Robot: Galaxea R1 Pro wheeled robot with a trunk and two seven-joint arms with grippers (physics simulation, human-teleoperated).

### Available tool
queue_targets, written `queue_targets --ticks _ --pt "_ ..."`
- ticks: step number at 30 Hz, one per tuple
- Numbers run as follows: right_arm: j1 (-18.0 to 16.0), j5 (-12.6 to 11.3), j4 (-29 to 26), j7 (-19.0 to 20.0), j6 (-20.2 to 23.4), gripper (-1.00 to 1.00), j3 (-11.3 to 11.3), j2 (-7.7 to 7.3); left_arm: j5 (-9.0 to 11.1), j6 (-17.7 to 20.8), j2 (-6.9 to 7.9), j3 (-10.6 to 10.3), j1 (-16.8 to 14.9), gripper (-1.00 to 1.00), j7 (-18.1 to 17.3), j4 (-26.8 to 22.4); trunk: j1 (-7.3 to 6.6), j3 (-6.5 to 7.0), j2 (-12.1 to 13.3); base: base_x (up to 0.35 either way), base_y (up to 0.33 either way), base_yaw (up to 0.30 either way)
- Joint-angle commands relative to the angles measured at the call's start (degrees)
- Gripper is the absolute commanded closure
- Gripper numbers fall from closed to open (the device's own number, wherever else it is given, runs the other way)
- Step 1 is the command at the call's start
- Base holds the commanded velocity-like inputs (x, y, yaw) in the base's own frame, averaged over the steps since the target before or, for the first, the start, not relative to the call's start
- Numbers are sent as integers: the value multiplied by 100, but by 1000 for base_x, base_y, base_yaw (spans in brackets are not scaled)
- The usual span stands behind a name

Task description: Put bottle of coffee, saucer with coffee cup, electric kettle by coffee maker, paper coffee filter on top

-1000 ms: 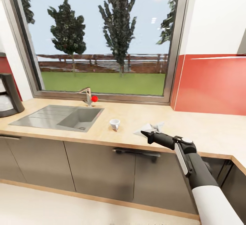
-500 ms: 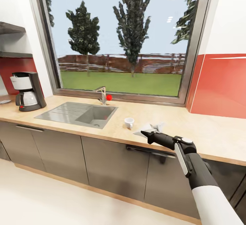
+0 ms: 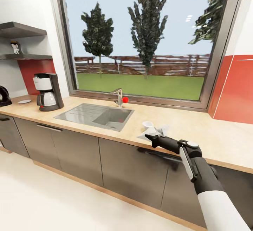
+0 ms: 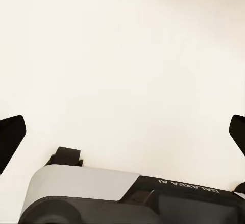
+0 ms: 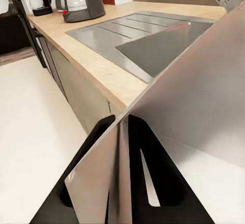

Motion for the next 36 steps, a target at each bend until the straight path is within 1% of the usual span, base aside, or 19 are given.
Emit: queue_targets --ticks 1,12,17,36 --pt "6 -23 -6 16 57 100 -8 4 26 -5 -3 10 1 -100 2 -6 0 -5 -4 0 186 100" --pt "31 -25 -21 16 57 100 -3 3 26 -5 -3 10 1 -100 2 -6 0 -5 -4 0 35 235" --pt "32 -25 -22 16 57 100 0 2 26 2 -3 10 1 -100 3 -6 -109 84 197 0 1 103" --pt "32 -25 -22 19 57 100 0 3 26 3 -3 10 1 -100 2 -6 -527 426 959 0 0 3"
